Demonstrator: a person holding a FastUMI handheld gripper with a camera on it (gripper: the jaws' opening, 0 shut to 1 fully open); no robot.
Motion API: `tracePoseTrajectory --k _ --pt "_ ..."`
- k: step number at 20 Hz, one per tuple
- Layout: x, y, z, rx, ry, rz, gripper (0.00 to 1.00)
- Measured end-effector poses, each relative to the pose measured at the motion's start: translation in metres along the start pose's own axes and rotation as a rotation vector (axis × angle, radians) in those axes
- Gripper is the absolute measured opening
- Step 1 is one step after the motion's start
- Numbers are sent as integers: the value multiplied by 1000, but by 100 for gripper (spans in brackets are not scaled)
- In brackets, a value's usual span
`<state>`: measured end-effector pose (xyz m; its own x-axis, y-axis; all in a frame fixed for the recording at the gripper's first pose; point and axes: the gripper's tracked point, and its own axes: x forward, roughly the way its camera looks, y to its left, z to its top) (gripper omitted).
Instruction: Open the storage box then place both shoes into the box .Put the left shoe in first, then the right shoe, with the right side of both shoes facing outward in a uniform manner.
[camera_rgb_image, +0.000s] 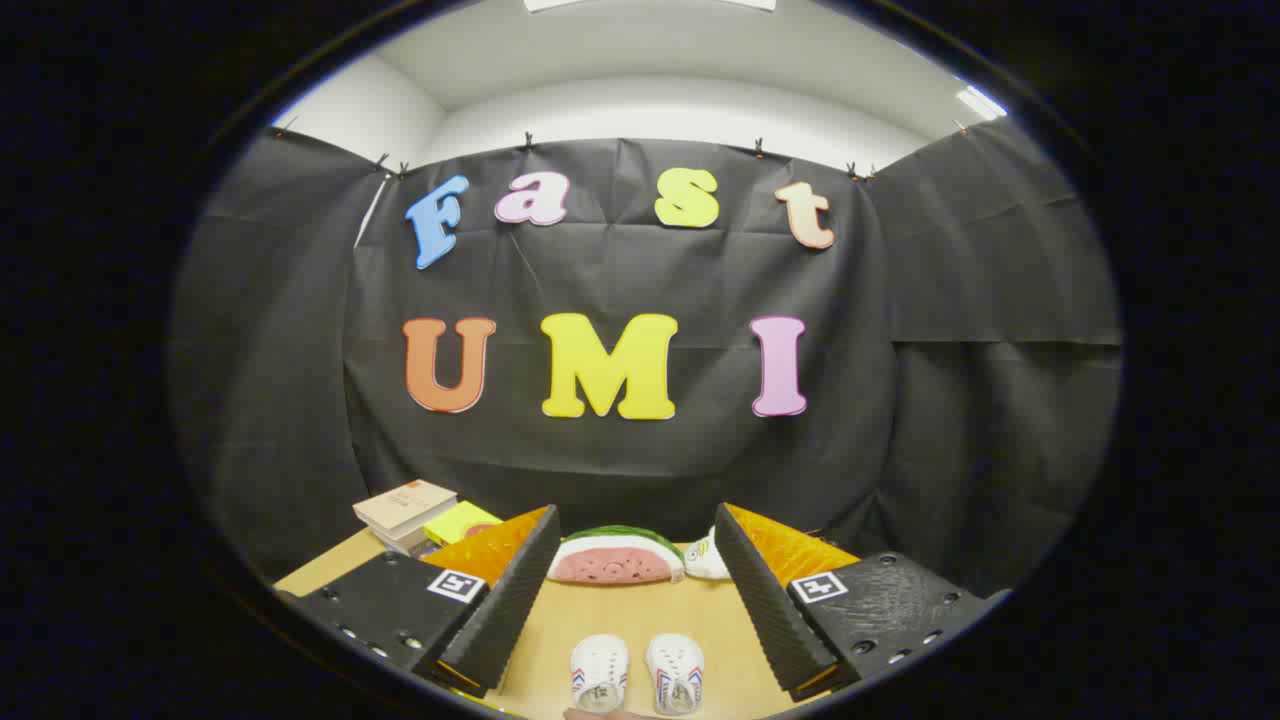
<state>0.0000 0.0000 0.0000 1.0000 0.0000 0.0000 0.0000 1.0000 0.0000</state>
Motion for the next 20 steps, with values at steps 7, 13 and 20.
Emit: tracePoseTrajectory --k 7,13,20 --pt "3 -14 -5 7 18 38 95" --pt "0 -18 -4 26 6 80 95" --pt "11 -22 -34 19 45 93 95"
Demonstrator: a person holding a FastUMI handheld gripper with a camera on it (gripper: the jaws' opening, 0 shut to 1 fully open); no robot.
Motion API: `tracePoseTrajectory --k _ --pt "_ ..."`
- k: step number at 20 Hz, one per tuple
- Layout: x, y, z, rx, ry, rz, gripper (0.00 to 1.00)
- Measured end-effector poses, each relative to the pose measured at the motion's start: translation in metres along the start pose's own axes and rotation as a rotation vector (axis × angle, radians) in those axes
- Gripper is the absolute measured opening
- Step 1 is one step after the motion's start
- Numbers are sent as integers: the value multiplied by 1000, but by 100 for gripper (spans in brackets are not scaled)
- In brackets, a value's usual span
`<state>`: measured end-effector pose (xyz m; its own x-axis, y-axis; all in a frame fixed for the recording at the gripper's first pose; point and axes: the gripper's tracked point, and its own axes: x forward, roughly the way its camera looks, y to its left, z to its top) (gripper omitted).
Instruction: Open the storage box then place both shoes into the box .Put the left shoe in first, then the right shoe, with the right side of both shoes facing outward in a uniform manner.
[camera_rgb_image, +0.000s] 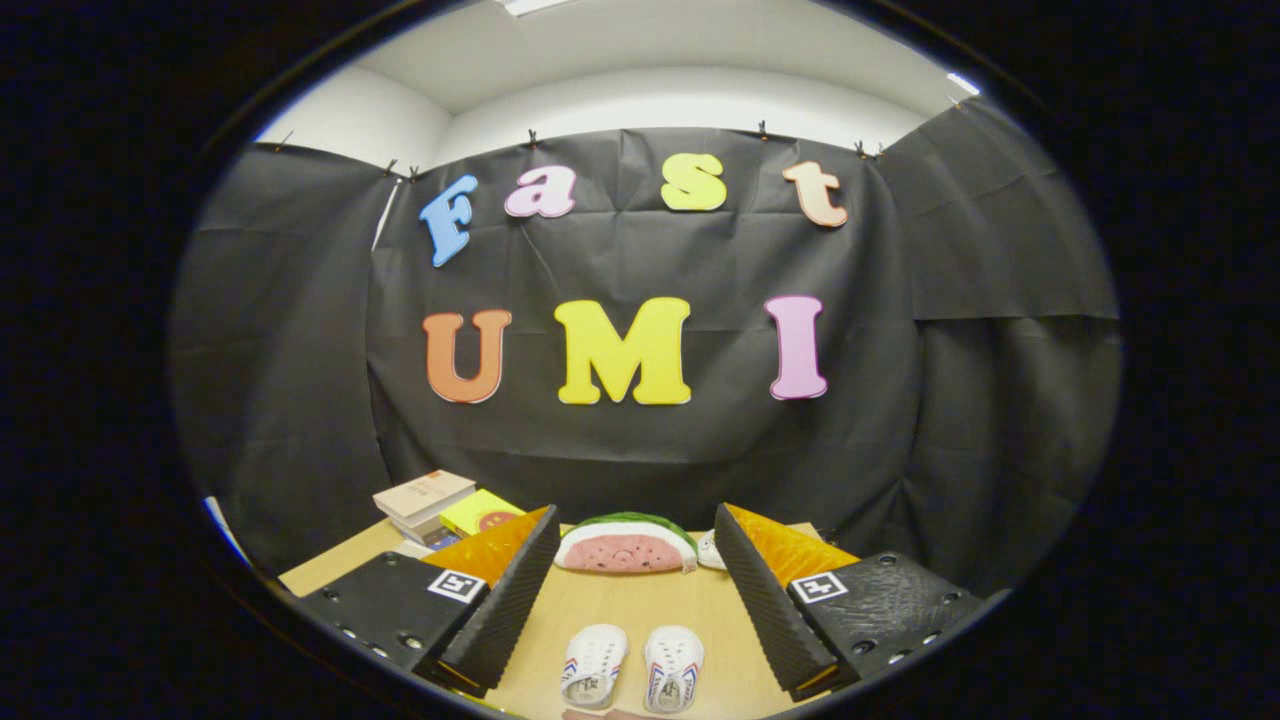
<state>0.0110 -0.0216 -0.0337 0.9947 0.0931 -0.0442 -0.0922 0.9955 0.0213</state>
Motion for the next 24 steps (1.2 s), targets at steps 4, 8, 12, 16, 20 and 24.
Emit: tracePoseTrajectory --k 4,8,12,16,20,24 --pt "13 -3 -18 -9 48 11 95" --pt "32 11 -40 11 104 67 95" --pt "56 33 -65 2 168 143 96" --pt "82 59 -103 -4 242 224 96" --pt "114 83 -151 16 391 294 95" --pt "132 126 -181 78 517 465 95"
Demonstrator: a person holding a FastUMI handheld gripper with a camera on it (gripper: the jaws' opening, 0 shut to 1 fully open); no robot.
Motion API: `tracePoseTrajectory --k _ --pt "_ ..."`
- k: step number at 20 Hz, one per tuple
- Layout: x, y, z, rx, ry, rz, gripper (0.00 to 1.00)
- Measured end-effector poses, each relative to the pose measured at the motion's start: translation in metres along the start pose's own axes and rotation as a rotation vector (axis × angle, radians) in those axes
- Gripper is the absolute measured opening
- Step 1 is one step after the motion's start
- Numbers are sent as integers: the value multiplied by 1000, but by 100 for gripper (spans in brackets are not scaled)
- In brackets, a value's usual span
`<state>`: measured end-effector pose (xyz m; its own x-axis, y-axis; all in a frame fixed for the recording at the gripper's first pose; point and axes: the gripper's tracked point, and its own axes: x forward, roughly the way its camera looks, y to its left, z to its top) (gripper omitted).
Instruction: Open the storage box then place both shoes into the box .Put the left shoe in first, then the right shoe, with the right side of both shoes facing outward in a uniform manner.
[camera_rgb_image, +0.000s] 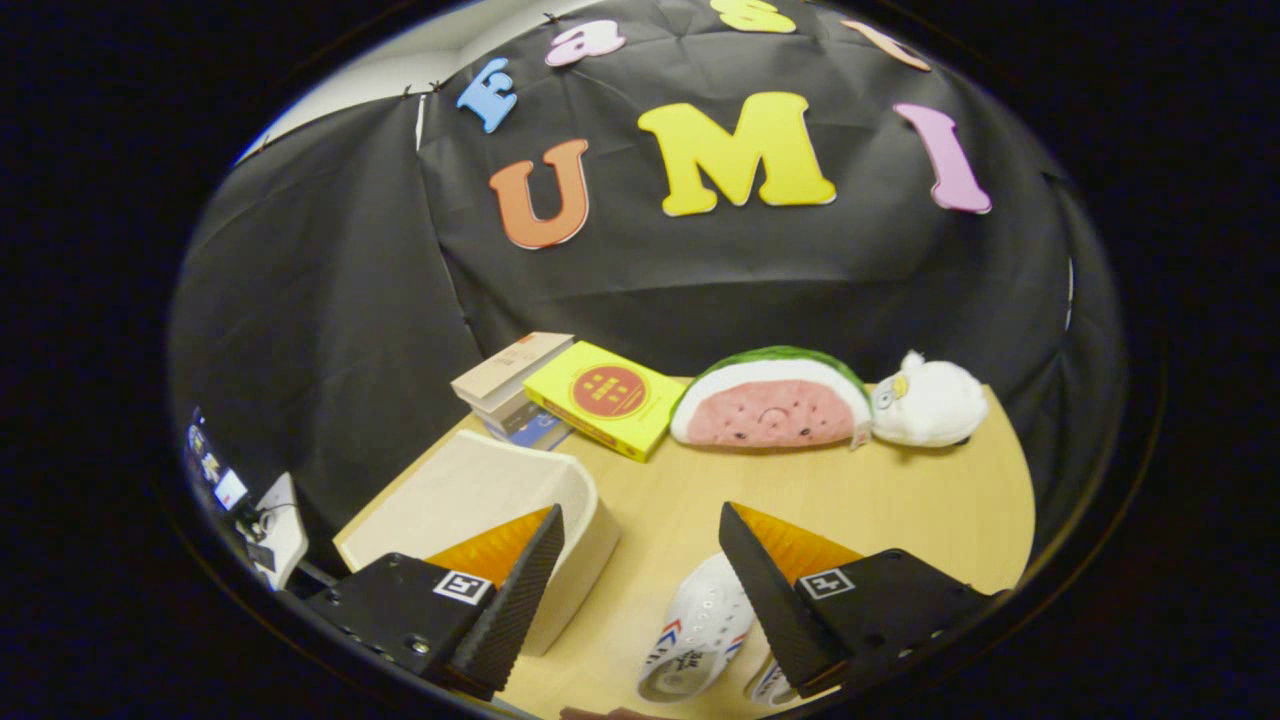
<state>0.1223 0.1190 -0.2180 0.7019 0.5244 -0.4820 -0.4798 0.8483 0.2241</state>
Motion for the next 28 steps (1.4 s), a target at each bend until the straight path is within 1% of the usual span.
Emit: tracePoseTrajectory --k 2,5,8,9,10,14,15,16,17,20,21,24,25,26,27,28 --pt "17 15 -8 5 56 110 95" --pt "40 24 -23 63 149 220 95" --pt "55 38 -47 206 281 359 95" --pt "59 40 -50 291 313 403 95" --pt "62 42 -53 367 348 429 95" --pt "69 61 -65 500 465 636 94" --pt "70 63 -68 547 494 667 94" --pt "70 61 -68 590 512 681 94" --pt "69 63 -67 635 527 705 89" --pt "66 62 -67 694 552 716 74" --pt "64 63 -65 703 558 721 70" --pt "61 63 -64 693 570 694 56" --pt "58 63 -62 694 574 695 56" --pt "57 61 -61 693 573 671 56" --pt "59 57 -58 710 568 641 48" --pt "55 51 -52 749 559 635 39"
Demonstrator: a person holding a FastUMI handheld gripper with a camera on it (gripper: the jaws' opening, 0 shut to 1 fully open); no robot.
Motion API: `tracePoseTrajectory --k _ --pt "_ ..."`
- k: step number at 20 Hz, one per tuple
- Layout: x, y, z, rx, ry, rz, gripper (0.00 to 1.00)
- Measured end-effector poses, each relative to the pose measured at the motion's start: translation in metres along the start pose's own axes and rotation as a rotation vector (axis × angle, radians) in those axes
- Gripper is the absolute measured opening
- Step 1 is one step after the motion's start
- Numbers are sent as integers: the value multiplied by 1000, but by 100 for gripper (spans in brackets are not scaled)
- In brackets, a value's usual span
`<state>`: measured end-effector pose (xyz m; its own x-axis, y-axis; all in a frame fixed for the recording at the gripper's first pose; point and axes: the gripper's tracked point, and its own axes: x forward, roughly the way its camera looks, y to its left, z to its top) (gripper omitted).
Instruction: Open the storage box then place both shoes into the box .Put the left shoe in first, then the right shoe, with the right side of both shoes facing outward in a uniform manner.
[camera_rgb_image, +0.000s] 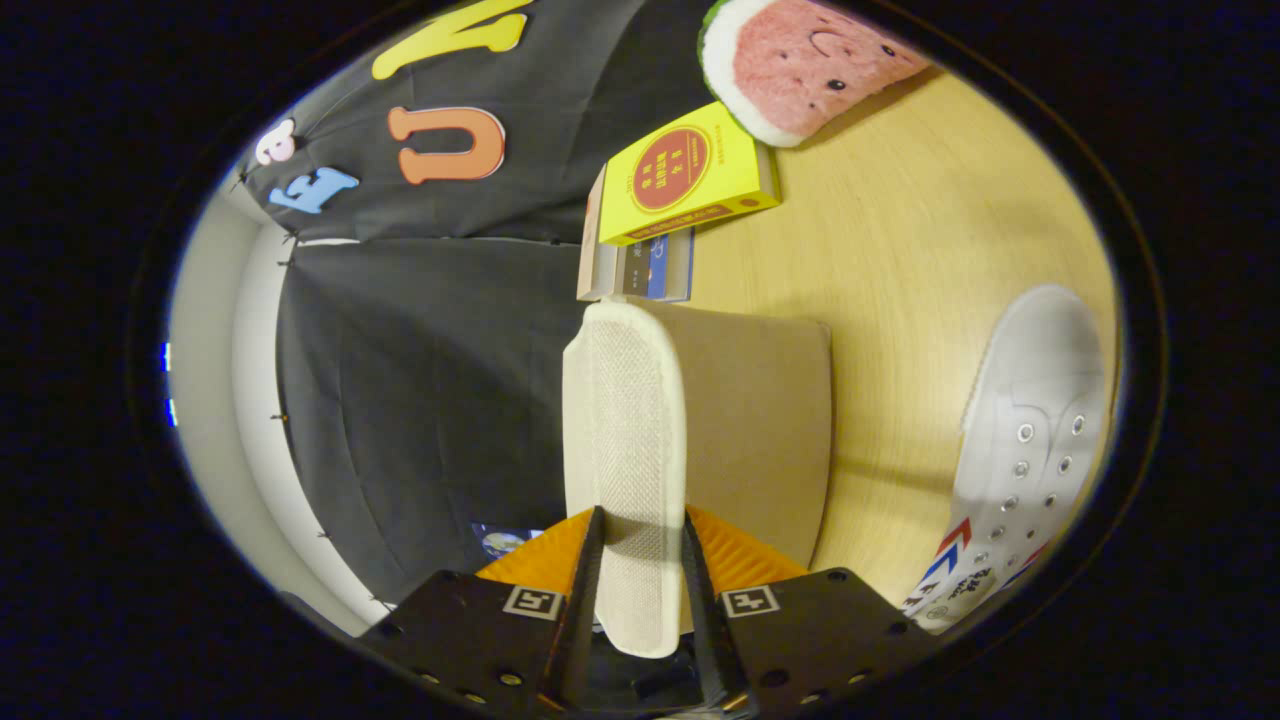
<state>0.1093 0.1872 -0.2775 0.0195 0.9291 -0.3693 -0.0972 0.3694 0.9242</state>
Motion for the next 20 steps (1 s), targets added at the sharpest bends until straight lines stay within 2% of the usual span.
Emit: tracePoseTrajectory --k 1,2,3,4,5,6,10,14,20 --pt "0 1 -1 14 3 -2 30" --pt "-1 -1 -5 8 6 -18 28" --pt "-14 2 -7 10 3 0 28" --pt "-8 8 1 16 -14 -3 15" --pt "-14 15 3 41 -24 -2 15" --pt "-10 20 2 41 -31 -18 1" --pt "-14 63 -9 -1 -30 -29 1" --pt "-8 127 -16 -45 -23 33 1" --pt "30 196 -28 -175 -15 3 1"
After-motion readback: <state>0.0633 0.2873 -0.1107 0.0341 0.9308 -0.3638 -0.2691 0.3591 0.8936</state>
